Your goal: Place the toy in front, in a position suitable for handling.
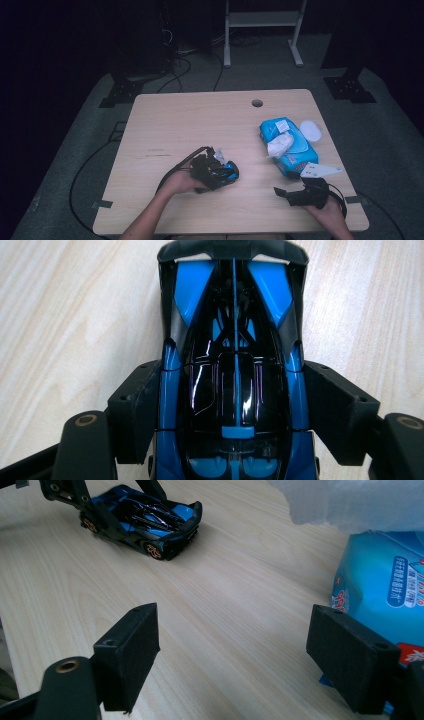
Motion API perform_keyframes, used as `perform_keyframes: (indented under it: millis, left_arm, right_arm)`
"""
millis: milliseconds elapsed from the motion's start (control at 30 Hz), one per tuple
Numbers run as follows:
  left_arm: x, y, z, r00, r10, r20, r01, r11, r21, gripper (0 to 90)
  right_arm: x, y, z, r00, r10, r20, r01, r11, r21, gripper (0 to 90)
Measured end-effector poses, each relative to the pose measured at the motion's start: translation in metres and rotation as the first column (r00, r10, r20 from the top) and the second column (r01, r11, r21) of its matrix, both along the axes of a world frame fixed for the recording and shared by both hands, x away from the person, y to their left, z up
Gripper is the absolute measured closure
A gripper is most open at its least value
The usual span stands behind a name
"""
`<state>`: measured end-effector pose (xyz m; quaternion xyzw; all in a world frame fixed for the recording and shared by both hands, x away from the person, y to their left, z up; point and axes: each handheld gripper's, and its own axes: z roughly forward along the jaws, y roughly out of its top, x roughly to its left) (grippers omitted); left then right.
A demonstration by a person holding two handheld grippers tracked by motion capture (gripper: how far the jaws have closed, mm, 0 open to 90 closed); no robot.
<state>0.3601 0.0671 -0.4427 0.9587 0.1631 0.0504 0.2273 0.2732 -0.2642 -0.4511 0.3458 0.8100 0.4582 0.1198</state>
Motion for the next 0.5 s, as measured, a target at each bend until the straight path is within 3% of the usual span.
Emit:
perform_keyframes:
  millis: [33, 133, 267, 300, 333, 367, 400, 467, 500]
  left_arm:
    - [0.000, 0.000, 0.000, 1.0000, 0.000, 0.000, 0.000, 1.0000, 0.000, 27.9]
    - [-0.001, 0.005, -0.004, 0.9999, 0.011, -0.013, -0.011, 0.9998, -0.016, 27.9]
    - [-0.002, 0.005, -0.006, 0.9999, 0.013, -0.006, -0.014, 0.9997, -0.019, 27.7]
    - [-0.002, 0.006, -0.007, 0.9999, 0.014, -0.004, -0.014, 0.9997, -0.022, 27.7]
    - [-0.002, 0.006, -0.007, 0.9999, 0.017, -0.004, -0.017, 0.9995, -0.026, 27.7]
    - [-0.002, 0.006, -0.007, 0.9998, 0.018, -0.004, -0.018, 0.9995, -0.027, 27.7]
    - [-0.003, 0.007, -0.007, 0.9998, 0.019, 0.000, -0.019, 0.9993, -0.031, 27.7]
    - [-0.003, 0.008, -0.007, 0.9999, 0.017, -0.002, -0.017, 0.9993, -0.034, 27.5]
    - [-0.003, 0.008, -0.007, 0.9999, 0.017, -0.002, -0.017, 0.9993, -0.034, 27.3]
  right_arm:
    - [0.000, 0.000, 0.000, 1.0000, 0.000, 0.000, 0.000, 1.000, 0.000, 20.1]
    - [-0.007, 0.004, 0.014, 0.9983, 0.009, 0.058, -0.010, 1.000, 0.009, 20.7]
    - [-0.002, 0.003, 0.031, 0.9925, -0.015, 0.121, 0.016, 1.000, -0.002, 20.7]
    - [0.002, 0.002, 0.036, 0.9903, -0.032, 0.135, 0.034, 0.999, -0.010, 20.7]
    - [0.016, -0.001, 0.045, 0.9865, -0.057, 0.153, 0.062, 0.998, -0.024, 20.7]
    - [0.016, -0.001, 0.045, 0.9865, -0.057, 0.153, 0.062, 0.998, -0.024, 20.7]
    - [0.034, -0.005, 0.050, 0.9819, -0.099, 0.162, 0.108, 0.993, -0.052, 20.7]
    - [0.053, -0.009, 0.052, 0.9806, -0.132, 0.145, 0.145, 0.986, -0.085, 20.7]
    - [0.053, -0.009, 0.052, 0.9806, -0.132, 0.145, 0.145, 0.986, -0.085, 20.7]
